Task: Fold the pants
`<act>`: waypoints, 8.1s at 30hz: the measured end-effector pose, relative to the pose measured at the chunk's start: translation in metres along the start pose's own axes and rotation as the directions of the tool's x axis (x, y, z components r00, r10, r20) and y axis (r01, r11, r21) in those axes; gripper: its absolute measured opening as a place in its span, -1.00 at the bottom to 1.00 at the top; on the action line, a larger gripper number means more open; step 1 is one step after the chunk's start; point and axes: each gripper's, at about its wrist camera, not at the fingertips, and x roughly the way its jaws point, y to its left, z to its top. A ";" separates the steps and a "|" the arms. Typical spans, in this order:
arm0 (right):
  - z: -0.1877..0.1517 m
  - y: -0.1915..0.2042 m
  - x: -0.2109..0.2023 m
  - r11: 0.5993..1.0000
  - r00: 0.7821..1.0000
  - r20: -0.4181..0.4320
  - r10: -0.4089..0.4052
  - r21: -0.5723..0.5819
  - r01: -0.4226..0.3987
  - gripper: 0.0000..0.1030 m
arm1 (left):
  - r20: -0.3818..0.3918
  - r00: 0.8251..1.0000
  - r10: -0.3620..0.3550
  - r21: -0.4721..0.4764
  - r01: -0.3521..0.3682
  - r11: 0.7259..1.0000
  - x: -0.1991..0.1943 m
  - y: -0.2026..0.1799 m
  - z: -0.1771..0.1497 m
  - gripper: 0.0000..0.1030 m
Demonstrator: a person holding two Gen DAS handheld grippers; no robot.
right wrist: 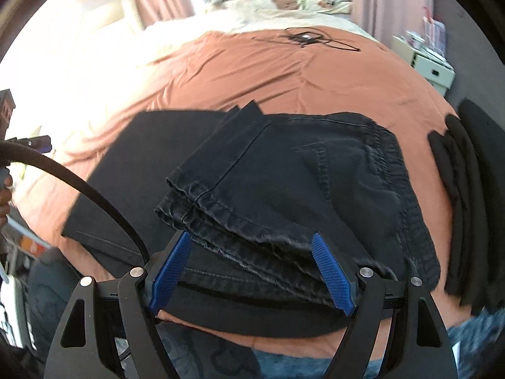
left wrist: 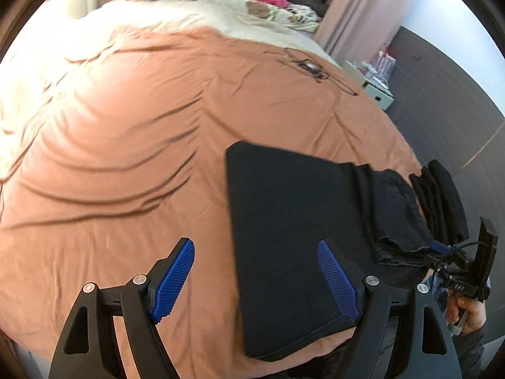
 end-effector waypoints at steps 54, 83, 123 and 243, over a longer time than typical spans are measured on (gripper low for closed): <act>0.065 -0.112 0.063 0.967 0.981 -0.043 0.190 0.183 -0.179 0.38 | -0.051 0.998 0.025 -0.134 -0.031 0.990 0.038 0.024 -0.061 0.60; 0.045 -0.153 0.029 0.972 0.998 -0.009 0.068 0.227 -0.064 -0.99 | -0.132 0.991 -0.004 -0.115 -0.011 0.993 0.062 0.005 -0.067 0.26; -0.007 0.034 0.003 0.952 0.986 -0.160 0.039 -0.293 -0.085 0.02 | -0.124 0.992 -0.031 -0.131 0.015 0.991 0.057 0.011 -0.079 -0.13; -0.042 -0.153 0.009 0.931 0.993 -0.070 0.098 0.360 -0.066 0.06 | -0.141 0.938 -0.316 -0.346 0.253 0.904 0.118 0.014 -0.047 -0.51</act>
